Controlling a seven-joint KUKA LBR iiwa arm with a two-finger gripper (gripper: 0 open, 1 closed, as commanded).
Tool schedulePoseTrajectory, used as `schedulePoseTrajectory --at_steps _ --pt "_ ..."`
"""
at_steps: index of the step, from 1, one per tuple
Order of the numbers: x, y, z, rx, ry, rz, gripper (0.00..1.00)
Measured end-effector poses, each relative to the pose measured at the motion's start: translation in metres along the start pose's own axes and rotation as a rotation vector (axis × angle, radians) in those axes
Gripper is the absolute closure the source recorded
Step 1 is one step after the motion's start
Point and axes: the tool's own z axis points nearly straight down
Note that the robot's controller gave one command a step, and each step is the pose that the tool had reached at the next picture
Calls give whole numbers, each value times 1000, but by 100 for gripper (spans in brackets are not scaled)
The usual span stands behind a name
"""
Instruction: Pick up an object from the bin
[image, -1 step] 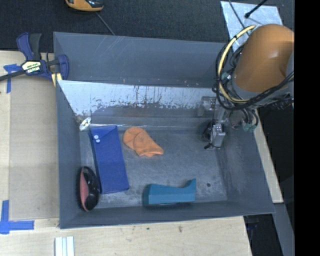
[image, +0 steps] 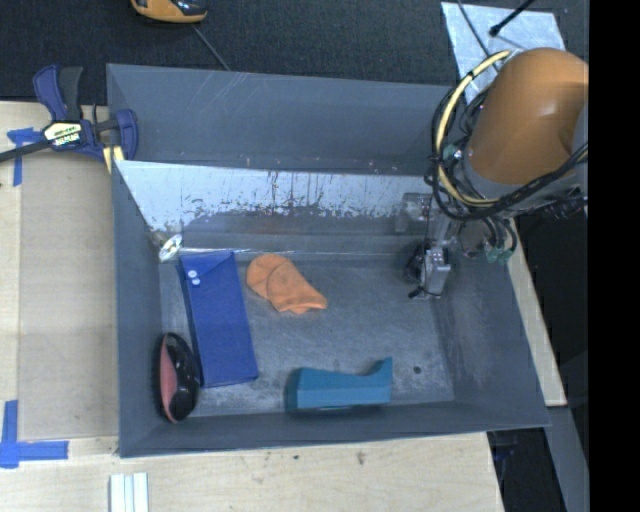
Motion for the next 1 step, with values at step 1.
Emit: schedulePoseTrajectory --at_steps 1 --pt "6 27 30 1 -2 -54 0"
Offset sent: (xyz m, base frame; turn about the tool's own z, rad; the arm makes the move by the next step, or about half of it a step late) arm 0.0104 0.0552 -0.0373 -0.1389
